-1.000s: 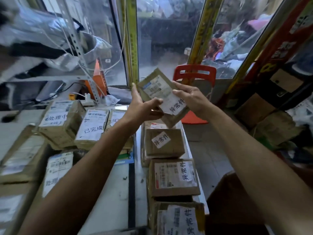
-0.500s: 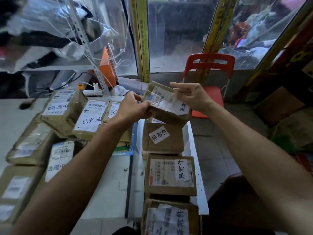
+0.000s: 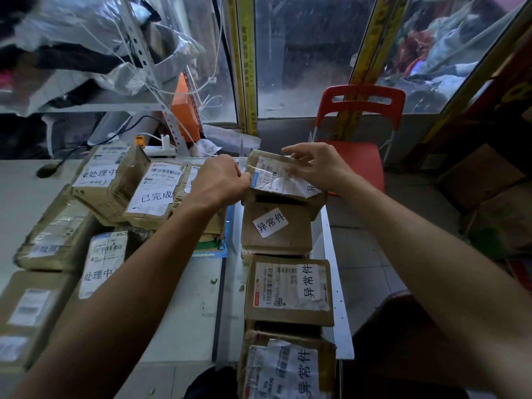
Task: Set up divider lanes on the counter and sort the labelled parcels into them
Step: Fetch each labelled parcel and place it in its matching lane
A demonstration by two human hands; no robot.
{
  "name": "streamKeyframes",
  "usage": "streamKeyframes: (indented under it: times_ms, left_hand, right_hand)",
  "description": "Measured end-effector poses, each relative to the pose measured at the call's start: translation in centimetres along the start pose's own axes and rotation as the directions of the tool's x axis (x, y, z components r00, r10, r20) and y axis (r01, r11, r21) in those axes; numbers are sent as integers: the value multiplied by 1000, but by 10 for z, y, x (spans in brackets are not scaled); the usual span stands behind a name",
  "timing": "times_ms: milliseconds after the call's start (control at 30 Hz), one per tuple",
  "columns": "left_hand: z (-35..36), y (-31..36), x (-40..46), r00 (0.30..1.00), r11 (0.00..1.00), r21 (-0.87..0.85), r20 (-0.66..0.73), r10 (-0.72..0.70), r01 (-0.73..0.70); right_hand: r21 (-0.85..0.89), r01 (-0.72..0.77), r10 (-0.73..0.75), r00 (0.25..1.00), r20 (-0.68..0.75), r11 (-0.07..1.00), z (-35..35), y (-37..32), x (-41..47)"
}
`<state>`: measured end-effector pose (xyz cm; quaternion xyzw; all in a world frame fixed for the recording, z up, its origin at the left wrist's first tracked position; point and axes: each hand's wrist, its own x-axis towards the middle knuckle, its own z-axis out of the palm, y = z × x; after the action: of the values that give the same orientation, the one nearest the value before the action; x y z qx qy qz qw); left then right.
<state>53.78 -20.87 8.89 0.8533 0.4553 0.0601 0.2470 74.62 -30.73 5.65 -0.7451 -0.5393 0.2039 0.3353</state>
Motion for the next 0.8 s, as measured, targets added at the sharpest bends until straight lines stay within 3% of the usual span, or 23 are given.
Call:
streamKeyframes:
  times_ms: [267,467,800]
  left_hand:
    - [-4,-13,-3,1000,1000,-11,-14,-21,21]
    - [-4,-13,-11,998,999,-49,-61,0,-3]
    - [1,-17,-42,977,990,-141,-214,-14,-17]
  right_hand:
    - [-72,-5,7,1000,20,997,10,-11,3]
    - [-170,-24,-13,978,-209,985,17,-5,-6]
    - [-102,49,-93,870,-484,994,25,-15,-30]
